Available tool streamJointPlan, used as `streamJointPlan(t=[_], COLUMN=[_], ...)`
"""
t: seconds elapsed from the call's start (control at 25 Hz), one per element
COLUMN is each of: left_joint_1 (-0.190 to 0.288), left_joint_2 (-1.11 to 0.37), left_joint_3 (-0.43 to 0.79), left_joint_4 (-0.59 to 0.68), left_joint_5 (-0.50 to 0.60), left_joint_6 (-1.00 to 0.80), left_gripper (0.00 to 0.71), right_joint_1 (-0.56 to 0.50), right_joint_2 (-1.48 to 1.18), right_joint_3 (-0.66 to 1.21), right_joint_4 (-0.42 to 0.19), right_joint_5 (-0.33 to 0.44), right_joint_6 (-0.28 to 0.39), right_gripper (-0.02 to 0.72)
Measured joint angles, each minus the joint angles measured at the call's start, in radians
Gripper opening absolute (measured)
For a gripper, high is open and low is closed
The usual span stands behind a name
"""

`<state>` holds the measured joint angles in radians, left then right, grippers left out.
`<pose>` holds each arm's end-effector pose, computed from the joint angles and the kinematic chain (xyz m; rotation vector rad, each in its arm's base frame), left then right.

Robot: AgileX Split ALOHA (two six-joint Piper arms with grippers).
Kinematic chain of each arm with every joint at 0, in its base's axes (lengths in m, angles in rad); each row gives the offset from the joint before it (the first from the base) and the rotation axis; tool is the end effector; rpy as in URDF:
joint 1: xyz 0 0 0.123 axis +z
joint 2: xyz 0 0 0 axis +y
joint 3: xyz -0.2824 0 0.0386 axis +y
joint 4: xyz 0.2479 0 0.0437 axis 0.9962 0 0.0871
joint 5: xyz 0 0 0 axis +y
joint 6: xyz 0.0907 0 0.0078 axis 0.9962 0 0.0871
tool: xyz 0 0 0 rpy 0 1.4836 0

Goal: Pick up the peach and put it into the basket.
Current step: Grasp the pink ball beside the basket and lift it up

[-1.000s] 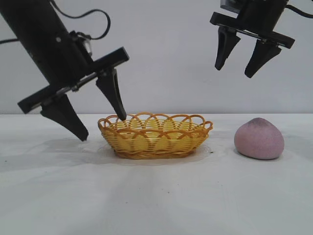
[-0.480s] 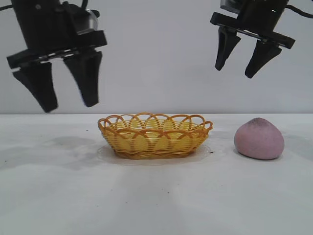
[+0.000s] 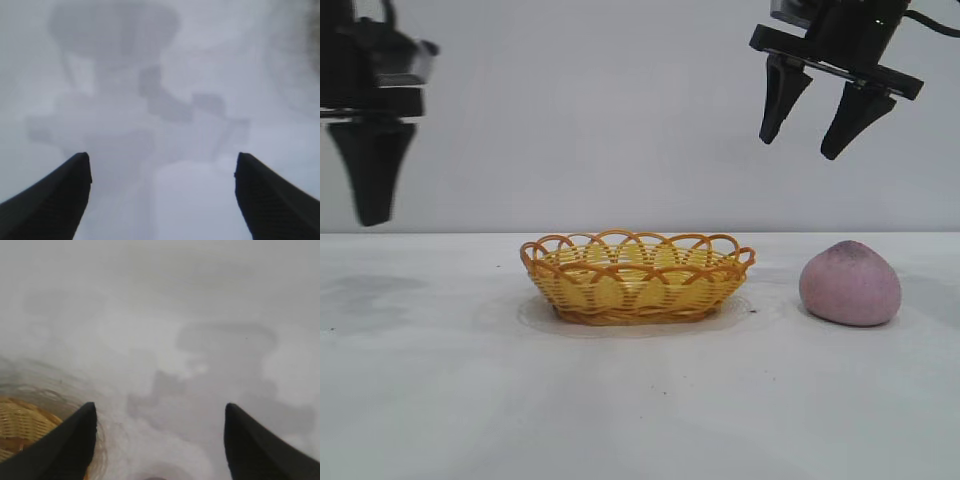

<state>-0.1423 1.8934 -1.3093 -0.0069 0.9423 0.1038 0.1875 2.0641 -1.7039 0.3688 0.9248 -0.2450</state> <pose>0.3651 -0.0528 0.1881 0.3639 2.9880 -0.0126 0.4367 0.1096 0.2269 -0.3599 2.7052 0.4477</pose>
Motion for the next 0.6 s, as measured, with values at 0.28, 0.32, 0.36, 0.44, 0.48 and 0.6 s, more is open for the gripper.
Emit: streamJointPlan(t=[0.28,0.32,0.36,0.44,0.48,0.6], left_joint_1=[0.136,0.144,0.149,0.152,0.152,0.152], left_joint_2=[0.000,-0.002,-0.004,-0.023,-0.040,-0.103], left_joint_3=[0.000,0.000,0.000,0.020,0.040,0.126], left_joint_4=[0.005,0.009,0.010,0.017,0.017,0.016], left_joint_5=[0.096,0.114,0.128,0.132,0.132,0.123], left_joint_6=[-0.024,-0.024,-0.024,-0.024,-0.028,-0.046], left_gripper=[0.515,0.515,0.515,0.515,0.515,0.515], right_joint_1=[0.000,0.000,0.000,0.000,0.000,0.000], right_joint_2=[0.000,0.000,0.000,0.000,0.000,0.000], right_joint_3=[0.000,0.000,0.000,0.000,0.000,0.000], right_joint_4=[0.001,0.001,0.001,0.001,0.001,0.001], right_joint_5=[0.000,0.000,0.000,0.000,0.000,0.000], right_joint_6=[0.000,0.000,0.000,0.000,0.000,0.000], right_gripper=[0.460,0.460,0.460,0.460,0.460,0.460])
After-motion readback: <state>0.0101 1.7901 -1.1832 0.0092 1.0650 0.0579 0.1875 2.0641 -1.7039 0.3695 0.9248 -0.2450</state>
